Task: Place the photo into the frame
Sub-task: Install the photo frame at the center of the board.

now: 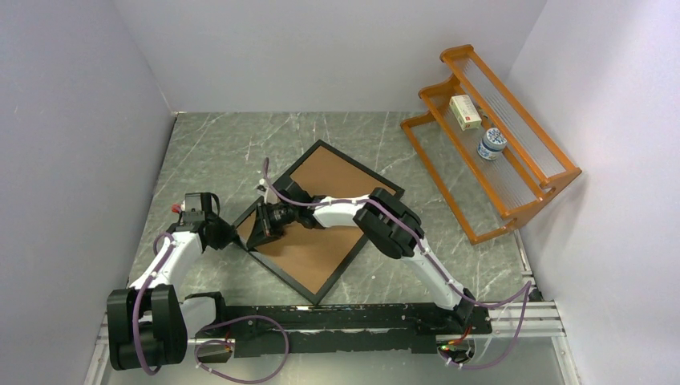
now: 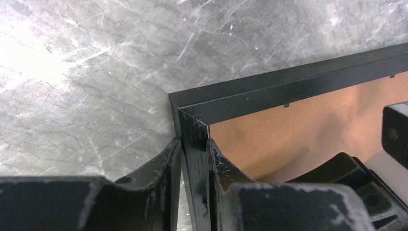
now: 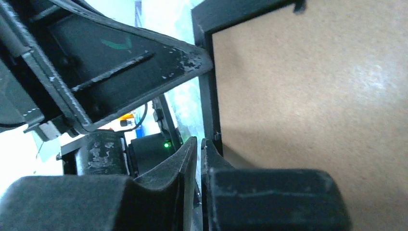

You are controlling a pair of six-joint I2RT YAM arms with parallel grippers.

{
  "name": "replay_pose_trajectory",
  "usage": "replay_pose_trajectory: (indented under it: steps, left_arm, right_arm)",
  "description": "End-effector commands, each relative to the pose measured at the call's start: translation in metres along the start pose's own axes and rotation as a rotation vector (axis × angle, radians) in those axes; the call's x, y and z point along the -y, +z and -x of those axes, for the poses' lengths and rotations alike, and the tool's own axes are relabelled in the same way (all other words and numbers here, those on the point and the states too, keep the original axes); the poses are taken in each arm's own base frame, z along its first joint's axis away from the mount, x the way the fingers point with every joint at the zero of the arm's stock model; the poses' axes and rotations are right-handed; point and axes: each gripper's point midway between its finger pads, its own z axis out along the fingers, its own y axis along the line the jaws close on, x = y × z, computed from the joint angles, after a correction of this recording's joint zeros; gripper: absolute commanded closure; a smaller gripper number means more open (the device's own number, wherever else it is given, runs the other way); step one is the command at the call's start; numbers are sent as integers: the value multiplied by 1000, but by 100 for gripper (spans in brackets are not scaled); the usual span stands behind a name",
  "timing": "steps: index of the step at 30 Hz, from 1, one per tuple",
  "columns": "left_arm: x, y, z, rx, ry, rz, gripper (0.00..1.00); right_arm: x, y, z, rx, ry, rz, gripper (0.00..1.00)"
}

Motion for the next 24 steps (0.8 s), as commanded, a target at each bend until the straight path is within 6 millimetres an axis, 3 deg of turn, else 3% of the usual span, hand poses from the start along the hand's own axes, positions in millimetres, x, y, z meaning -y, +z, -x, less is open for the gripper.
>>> replay_pose_trajectory:
  steps: [1,11,24]
  left_arm:
    - [-5,4,-3,-16,17,21,89]
    - [-6,4,-4,-15,20,20,89]
    - [-6,4,-3,-15,20,21,89]
  right_arm:
    - [0,2,10,24,-40,-41,86]
    - [31,8,16,49,-41,-137,88]
    - [44,-3,6,11,-8,-160,93]
